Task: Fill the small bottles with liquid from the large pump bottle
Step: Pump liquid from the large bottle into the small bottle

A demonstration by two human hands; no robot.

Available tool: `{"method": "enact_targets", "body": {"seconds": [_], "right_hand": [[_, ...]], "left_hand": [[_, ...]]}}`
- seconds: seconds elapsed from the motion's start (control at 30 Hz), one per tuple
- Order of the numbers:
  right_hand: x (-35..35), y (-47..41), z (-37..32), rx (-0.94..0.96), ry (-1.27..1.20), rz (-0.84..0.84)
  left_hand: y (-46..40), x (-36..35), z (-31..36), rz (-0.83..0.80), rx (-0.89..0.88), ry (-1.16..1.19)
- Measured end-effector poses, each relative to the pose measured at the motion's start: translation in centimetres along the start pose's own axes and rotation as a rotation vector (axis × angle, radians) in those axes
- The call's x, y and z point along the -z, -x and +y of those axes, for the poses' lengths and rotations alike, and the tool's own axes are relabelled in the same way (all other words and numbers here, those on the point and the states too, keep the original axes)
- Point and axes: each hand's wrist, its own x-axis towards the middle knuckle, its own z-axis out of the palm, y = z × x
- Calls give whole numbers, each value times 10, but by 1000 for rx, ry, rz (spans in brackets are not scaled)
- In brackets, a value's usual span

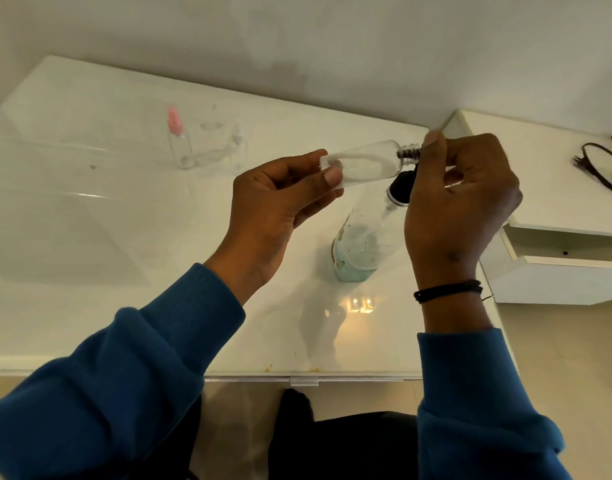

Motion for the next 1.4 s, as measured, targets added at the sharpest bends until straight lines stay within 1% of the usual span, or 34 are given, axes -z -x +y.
{"method": "enact_targets", "body": {"seconds": [0.2, 0.43, 0.63, 0.77, 0.97, 1.17, 1.4], "right_hand": [[-3, 9, 6, -20, -52, 4], [0, 0, 1, 4, 9, 9], [-3, 10, 5, 8, -26, 18], [-2, 2, 4, 37, 9, 48], [-6, 12, 5, 28, -16, 60], [-3, 2, 0, 20, 32, 47], [-6, 9, 5, 1, 5, 41]], "left_hand": [[-1, 2, 2, 9, -14, -10], [-1, 0, -1, -1, -14, -19], [0, 1, 0, 8, -9, -15], [1, 0, -1, -11, -8, -10], [0, 1, 1, 8, -12, -21], [1, -1, 1, -9, -8, -21], [1, 0, 2, 13, -3, -19]]}}
